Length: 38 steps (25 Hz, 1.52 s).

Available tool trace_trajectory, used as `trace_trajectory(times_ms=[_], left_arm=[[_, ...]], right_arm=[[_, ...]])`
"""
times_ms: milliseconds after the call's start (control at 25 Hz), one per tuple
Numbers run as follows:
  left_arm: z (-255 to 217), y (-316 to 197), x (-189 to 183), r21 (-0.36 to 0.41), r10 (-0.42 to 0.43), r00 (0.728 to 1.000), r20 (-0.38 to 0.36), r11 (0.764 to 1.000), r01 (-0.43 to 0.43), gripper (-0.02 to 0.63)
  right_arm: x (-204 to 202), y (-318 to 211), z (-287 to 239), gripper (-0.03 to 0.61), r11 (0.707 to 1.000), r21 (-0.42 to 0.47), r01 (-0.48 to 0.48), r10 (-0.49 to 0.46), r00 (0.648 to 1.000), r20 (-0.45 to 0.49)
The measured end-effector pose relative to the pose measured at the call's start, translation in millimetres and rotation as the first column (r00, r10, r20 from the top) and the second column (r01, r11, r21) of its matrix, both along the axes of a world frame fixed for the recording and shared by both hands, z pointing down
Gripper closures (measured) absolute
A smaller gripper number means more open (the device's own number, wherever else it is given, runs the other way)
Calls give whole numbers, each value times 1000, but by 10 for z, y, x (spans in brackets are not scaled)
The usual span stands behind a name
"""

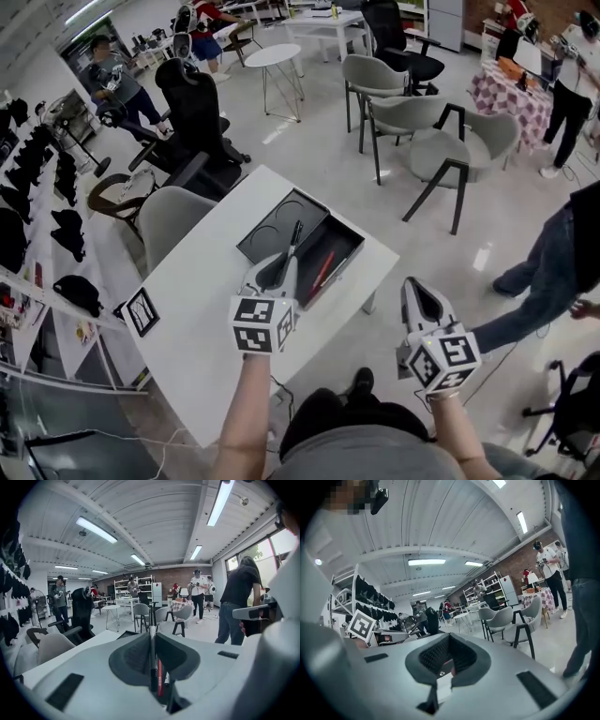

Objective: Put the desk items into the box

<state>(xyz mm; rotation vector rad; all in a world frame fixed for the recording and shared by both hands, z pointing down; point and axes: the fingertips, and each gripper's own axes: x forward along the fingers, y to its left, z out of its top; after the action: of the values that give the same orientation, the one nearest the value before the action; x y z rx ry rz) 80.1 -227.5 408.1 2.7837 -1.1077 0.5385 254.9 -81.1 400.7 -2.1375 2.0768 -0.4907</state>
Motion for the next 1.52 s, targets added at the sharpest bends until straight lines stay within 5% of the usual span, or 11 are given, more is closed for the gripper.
trace_trajectory(times_ms=[1080, 1520], left_arm=[[509, -525, 302, -87, 117, 986, 117, 990, -107, 568], [963, -574, 530, -151, 209, 951, 228, 973, -177, 568]], right_arm=[[197, -524, 82, 575, 999, -43, -14, 14, 1000, 5], [257, -645, 169, 575, 997, -73, -20, 21, 1000, 6]])
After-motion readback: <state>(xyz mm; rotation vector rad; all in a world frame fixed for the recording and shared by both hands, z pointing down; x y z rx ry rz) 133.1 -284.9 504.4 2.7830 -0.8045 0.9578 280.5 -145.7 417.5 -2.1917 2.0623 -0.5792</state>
